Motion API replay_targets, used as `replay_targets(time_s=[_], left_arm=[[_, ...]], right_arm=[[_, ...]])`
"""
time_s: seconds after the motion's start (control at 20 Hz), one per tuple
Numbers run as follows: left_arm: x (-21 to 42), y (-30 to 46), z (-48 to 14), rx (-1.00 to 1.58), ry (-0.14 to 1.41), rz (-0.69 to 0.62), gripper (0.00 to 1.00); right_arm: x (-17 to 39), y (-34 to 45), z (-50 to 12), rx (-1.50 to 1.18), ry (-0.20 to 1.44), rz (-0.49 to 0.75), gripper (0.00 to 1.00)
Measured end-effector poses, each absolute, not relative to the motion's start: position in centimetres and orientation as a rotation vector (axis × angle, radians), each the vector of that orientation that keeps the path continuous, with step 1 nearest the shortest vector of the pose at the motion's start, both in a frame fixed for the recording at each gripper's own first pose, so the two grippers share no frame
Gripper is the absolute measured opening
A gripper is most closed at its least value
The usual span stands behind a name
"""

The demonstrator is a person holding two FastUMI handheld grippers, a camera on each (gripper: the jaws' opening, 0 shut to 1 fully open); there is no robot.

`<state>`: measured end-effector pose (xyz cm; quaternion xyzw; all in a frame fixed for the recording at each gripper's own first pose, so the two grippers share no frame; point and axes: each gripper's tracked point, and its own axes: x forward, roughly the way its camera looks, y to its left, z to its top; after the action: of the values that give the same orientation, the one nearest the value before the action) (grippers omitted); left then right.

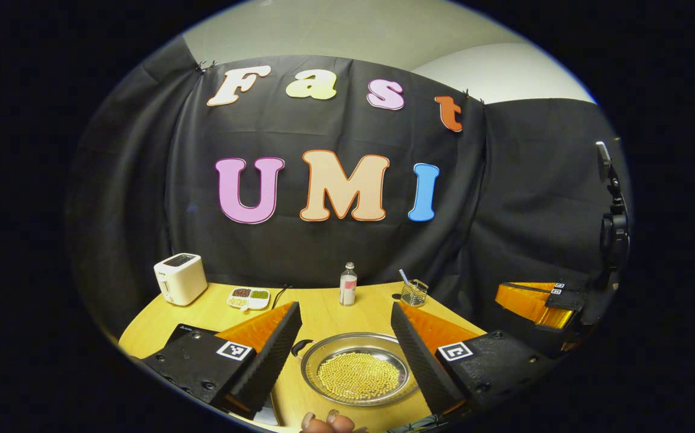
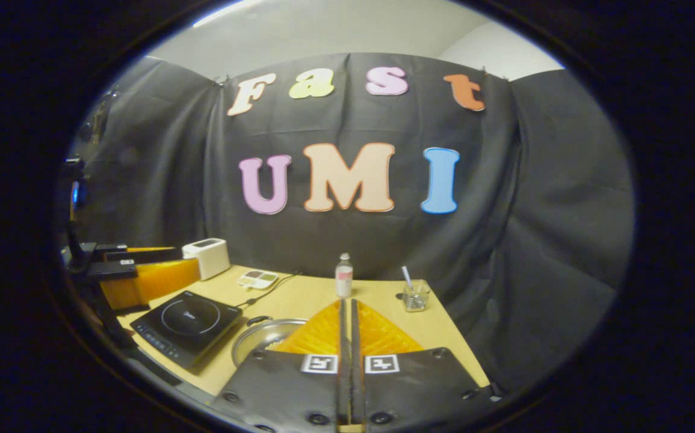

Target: First push the handle of the pot to place it horizontally, then grasp the pot with both hands and set it on the induction cooktop.

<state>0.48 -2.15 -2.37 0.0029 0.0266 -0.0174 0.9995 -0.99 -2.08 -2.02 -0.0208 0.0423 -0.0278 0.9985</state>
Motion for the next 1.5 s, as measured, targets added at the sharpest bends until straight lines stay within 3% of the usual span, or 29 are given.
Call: replay_targets(time_s=[0.7, 1.5], left_arm=[[1.1, -1.3, -3.9, 0.001, 0.089, -0.085, 0.96], [3.7, 2.2, -7.7, 0.022, 0.171, -0.090, 0.97]], right_arm=[[-1.1, -0.5, -6.1, -0.055, 0.203, -0.045, 0.02], [-1.9, 0.7, -22.8, 0.044, 0.587, -0.050, 0.00]])
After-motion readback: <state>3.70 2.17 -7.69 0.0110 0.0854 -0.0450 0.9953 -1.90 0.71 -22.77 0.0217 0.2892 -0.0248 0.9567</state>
